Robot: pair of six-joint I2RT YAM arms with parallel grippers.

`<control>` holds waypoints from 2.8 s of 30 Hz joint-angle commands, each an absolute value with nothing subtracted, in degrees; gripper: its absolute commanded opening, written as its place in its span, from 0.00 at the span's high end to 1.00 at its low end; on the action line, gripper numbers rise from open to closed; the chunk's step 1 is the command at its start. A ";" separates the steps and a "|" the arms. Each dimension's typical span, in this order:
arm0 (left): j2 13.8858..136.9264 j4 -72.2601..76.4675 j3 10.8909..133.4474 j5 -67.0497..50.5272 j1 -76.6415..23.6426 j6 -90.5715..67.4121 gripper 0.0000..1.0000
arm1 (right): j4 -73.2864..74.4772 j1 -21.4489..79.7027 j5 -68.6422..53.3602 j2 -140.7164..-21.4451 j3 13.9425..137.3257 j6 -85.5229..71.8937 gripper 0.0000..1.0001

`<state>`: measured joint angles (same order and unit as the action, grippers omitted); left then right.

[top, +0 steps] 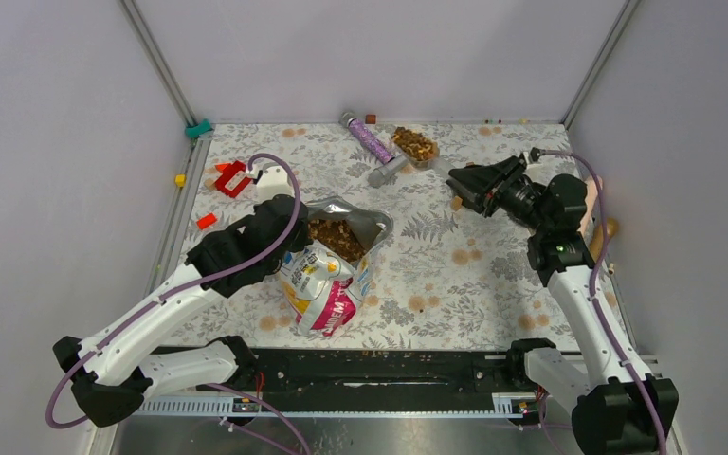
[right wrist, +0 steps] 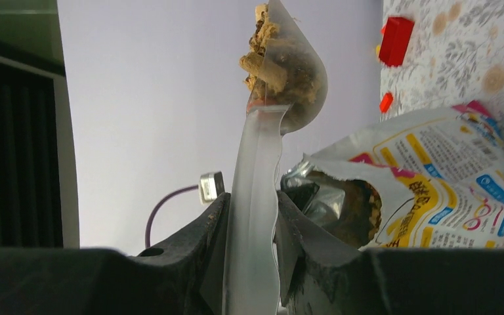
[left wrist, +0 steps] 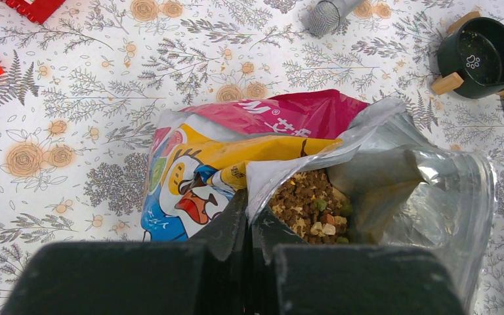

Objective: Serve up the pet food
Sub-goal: Pour the pet food into the pet food bowl.

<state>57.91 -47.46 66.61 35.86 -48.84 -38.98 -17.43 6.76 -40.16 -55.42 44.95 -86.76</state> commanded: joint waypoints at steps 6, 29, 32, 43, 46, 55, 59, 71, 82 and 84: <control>57.22 -43.96 67.95 37.52 -49.17 -39.33 1.00 | -21.82 -3.02 -42.11 -56.30 46.42 -85.19 1.00; 57.87 -43.94 68.08 36.43 -49.20 -39.29 1.00 | -27.32 -19.96 -42.80 -60.35 36.51 -82.58 1.00; 58.14 -43.95 68.04 36.38 -49.22 -39.29 1.00 | -27.51 -21.56 -42.79 -60.46 35.02 -82.02 1.00; 58.20 -43.98 68.20 36.25 -49.22 -39.11 1.00 | -26.23 -23.02 -43.40 -66.21 32.46 -77.32 1.00; 58.12 -43.95 68.17 36.27 -49.21 -38.98 1.00 | -25.01 -23.11 -42.79 -67.51 32.37 -75.69 1.00; 57.86 -43.95 68.21 36.04 -49.22 -38.85 1.00 | -18.06 -23.96 -41.29 -68.26 32.70 -70.57 1.00; 57.75 -43.94 68.21 35.88 -49.18 -38.85 1.00 | -14.85 -24.25 -40.90 -68.35 33.36 -68.08 1.00; 58.10 -43.95 68.23 35.68 -49.14 -38.63 1.00 | -10.86 -24.82 -41.37 -71.04 36.41 -65.06 1.00; 58.36 -43.68 68.29 33.78 -49.16 -38.34 1.00 | 0.55 -25.22 -44.28 -76.63 44.57 -56.32 1.00; 58.36 -43.64 68.37 33.47 -49.18 -38.32 1.00 | 2.30 -25.22 -44.09 -77.21 45.44 -55.47 1.00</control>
